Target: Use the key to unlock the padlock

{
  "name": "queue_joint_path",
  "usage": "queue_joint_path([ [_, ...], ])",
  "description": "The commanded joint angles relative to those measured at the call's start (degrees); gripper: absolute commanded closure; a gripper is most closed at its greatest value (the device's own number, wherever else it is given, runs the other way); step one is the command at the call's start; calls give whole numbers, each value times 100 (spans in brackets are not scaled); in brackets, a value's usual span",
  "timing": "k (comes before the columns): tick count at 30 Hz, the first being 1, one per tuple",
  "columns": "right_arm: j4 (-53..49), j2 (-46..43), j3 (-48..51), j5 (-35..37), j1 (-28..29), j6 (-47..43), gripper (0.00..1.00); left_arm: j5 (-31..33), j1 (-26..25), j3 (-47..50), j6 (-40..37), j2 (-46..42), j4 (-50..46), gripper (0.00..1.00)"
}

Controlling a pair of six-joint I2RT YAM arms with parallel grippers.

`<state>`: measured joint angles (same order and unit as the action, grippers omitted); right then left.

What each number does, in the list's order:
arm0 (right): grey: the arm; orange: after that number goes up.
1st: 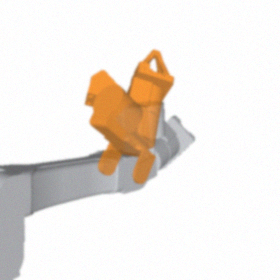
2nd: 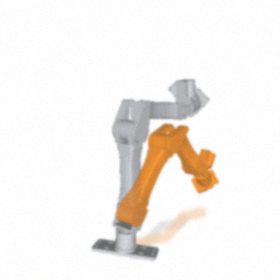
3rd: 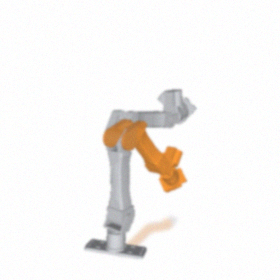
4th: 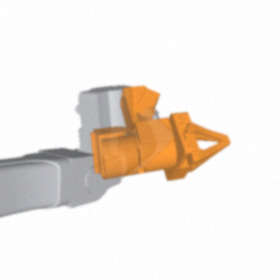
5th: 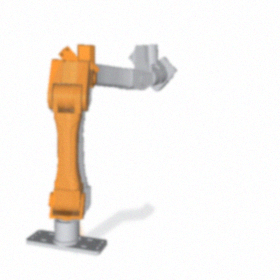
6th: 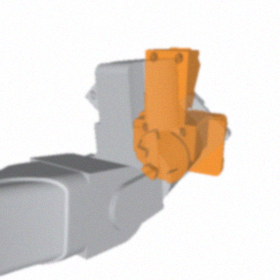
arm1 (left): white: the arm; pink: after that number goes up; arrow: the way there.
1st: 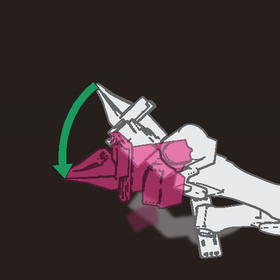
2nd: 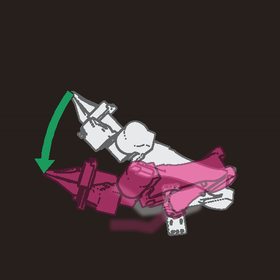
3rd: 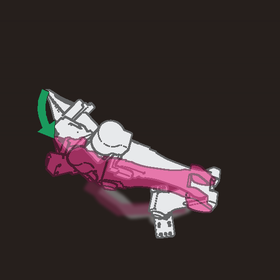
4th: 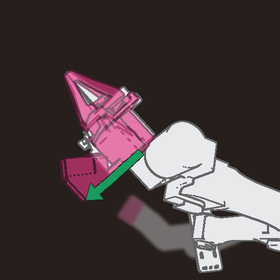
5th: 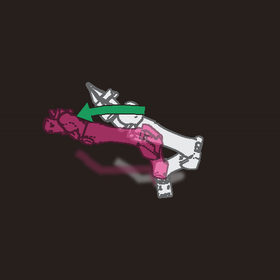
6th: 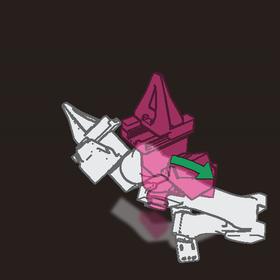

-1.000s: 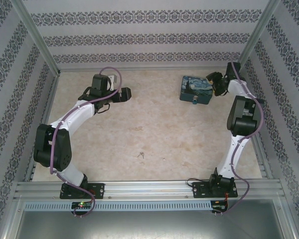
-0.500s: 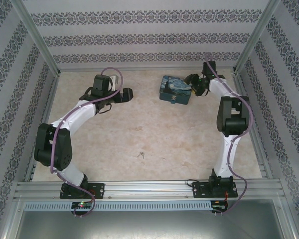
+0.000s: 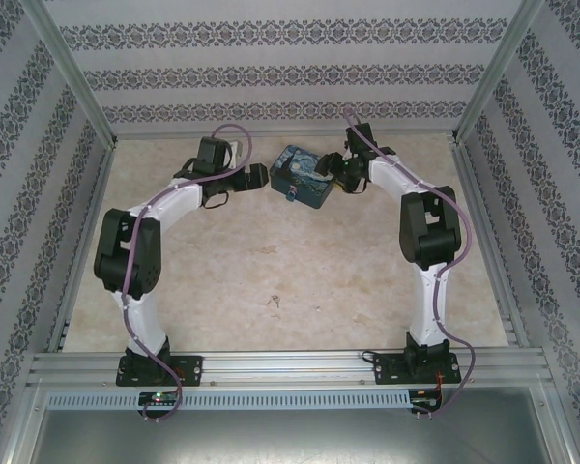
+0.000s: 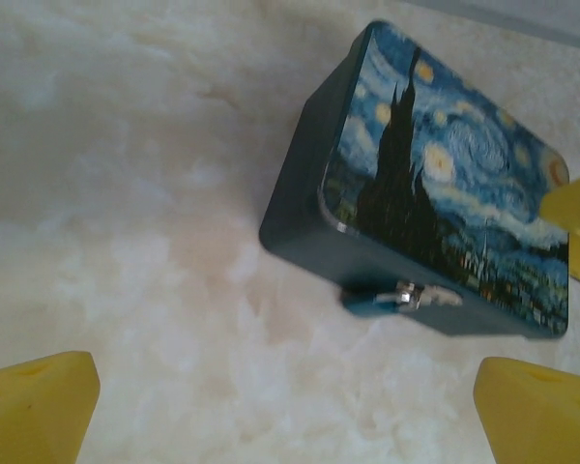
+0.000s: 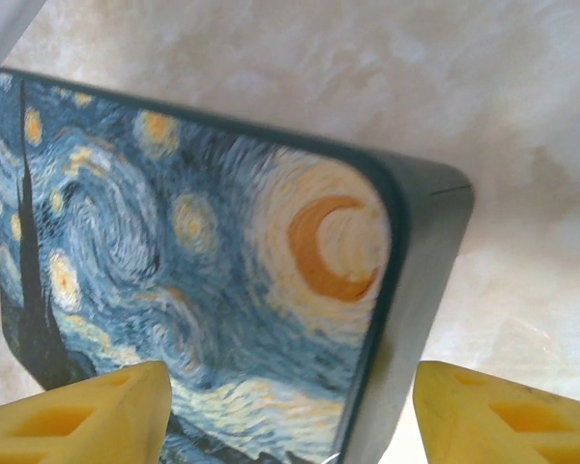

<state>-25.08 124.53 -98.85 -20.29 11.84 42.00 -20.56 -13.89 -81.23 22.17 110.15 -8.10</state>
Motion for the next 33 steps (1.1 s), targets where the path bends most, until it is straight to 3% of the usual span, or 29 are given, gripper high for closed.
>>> queue_joint_path([
  [1, 83, 54, -6, 193, -95, 129, 32, -207, -52, -591, 8, 423, 190, 0],
  [20, 598, 419, -55, -243, -138, 589, 34, -1148, -69, -3167, 380, 2596, 280, 0],
  [33, 576, 461, -180, -503, -37, 592, 37, -1525, -306, -3105, 568, 2658, 302, 0],
])
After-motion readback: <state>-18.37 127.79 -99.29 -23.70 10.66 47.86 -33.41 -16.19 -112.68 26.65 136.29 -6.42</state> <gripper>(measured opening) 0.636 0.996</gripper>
